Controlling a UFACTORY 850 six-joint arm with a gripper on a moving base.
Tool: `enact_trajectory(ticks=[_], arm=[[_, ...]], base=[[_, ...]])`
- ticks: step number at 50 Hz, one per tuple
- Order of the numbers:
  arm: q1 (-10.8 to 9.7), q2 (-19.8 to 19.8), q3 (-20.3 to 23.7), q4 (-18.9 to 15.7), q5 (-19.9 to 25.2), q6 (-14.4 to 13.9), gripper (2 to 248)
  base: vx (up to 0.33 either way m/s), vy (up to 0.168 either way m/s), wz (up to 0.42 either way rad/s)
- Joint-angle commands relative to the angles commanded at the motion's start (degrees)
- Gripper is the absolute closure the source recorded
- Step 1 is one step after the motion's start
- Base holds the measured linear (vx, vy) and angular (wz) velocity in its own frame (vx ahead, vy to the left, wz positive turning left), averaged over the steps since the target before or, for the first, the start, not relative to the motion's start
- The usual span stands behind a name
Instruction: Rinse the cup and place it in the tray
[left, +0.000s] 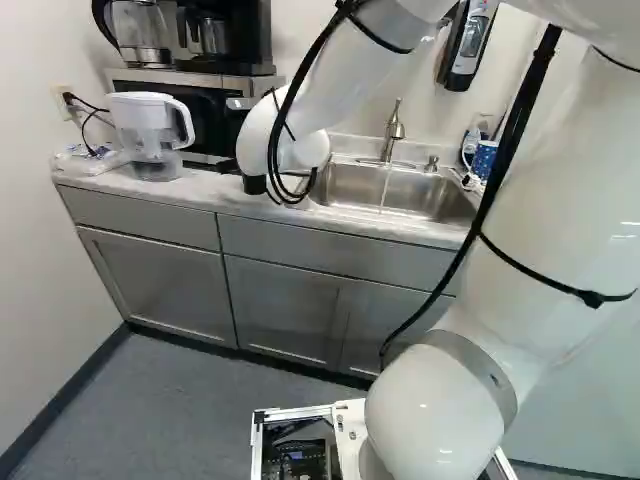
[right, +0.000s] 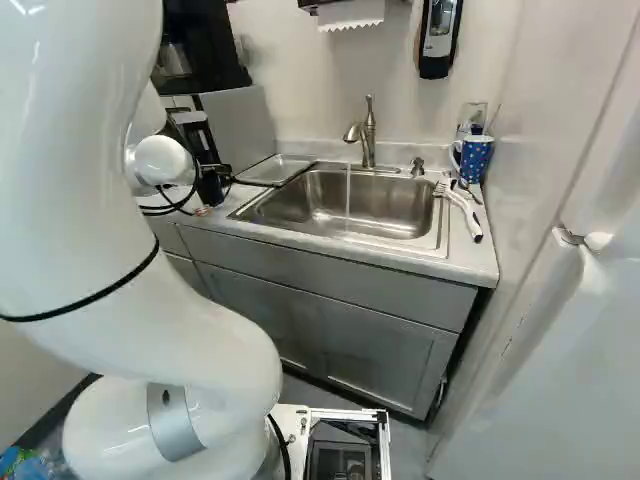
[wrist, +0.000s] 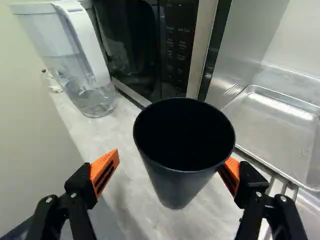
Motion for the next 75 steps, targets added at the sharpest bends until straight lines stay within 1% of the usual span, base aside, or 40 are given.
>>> enact_trajectory(ticks=[13, 34, 63, 64, 68, 69, 74, 75], arm=[[0.0, -0.7, 1.0, 0.0, 3.4, 0.0, 3], [-0.8, 1.2, 3.0, 0.0, 8.6, 0.0, 3], [-0.8, 1.3, 3.0, 0.0, 8.7, 0.0, 3], [-0.8, 1.3, 3.0, 0.0, 8.7, 0.0, 32], [-0.8, 1.3, 3.0, 0.0, 8.7, 0.0, 32], [-0.8, 1.3, 3.0, 0.0, 8.7, 0.0, 70], [-0.8, 1.3, 3.0, 0.0, 8.7, 0.0, 70], [-0.8, 1.3, 3.0, 0.0, 8.7, 0.0, 109]], base=[[0.000, 0.000, 0.000], [0.000, 0.000, 0.000], [0.000, 0.000, 0.000], [0.000, 0.000, 0.000], [0.000, 0.000, 0.000], [0.000, 0.000, 0.000], [0.000, 0.000, 0.000], [0.000, 0.000, 0.000]])
